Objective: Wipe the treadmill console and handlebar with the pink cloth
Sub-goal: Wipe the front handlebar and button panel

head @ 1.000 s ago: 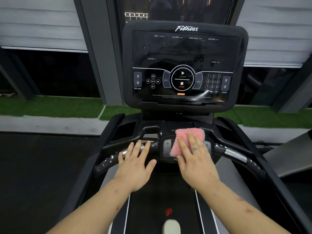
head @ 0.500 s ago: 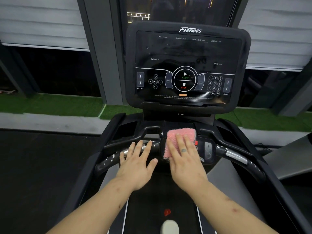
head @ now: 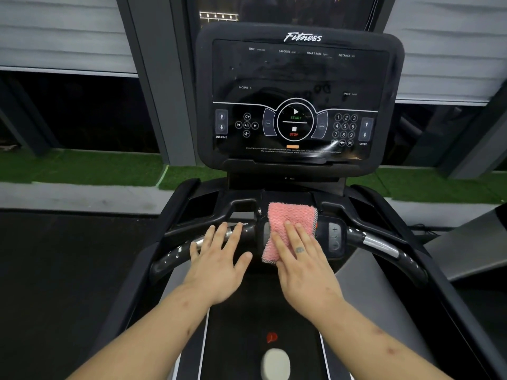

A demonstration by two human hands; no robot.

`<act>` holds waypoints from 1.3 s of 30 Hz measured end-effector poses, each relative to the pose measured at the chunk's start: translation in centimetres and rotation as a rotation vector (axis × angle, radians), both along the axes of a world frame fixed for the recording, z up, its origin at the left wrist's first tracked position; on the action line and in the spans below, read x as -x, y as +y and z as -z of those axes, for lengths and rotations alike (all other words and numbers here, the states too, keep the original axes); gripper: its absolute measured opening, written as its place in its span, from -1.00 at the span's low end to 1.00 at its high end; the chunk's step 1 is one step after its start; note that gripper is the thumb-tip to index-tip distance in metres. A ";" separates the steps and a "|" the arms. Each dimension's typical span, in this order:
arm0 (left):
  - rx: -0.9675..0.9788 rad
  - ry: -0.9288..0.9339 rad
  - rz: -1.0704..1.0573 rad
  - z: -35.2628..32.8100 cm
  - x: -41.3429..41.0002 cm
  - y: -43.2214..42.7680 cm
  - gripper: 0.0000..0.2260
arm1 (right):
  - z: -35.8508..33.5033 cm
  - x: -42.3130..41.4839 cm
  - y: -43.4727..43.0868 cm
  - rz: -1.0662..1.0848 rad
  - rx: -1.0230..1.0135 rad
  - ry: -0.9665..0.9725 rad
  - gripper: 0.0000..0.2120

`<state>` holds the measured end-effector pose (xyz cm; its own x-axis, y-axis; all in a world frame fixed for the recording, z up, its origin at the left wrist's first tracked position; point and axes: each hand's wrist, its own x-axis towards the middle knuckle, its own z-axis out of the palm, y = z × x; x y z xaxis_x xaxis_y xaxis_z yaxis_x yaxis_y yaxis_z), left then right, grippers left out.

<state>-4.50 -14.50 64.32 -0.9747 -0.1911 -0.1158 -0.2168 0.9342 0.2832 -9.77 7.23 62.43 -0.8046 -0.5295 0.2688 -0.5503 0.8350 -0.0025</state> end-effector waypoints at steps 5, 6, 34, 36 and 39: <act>-0.011 -0.001 -0.002 0.0 0.1 0.1 -0.38 | 0.3 -0.8 1.3 0.018 -0.005 -0.011 -0.42; -0.013 0.000 -0.002 0.0 0.1 0.1 -0.38 | 0.4 -0.9 1.2 0.019 -0.004 -0.011 -0.42; -0.015 -0.003 0.004 -0.3 0.1 0.0 -0.39 | -0.5 -0.5 0.6 0.000 -0.006 -0.060 -0.38; -0.011 -0.005 0.001 -0.4 0.0 0.1 -0.39 | -0.2 -0.6 1.7 0.015 -0.012 -0.074 -0.38; -0.010 -0.013 -0.004 -0.5 0.1 0.1 -0.38 | 0.3 -1.0 2.4 0.033 -0.025 -0.069 -0.36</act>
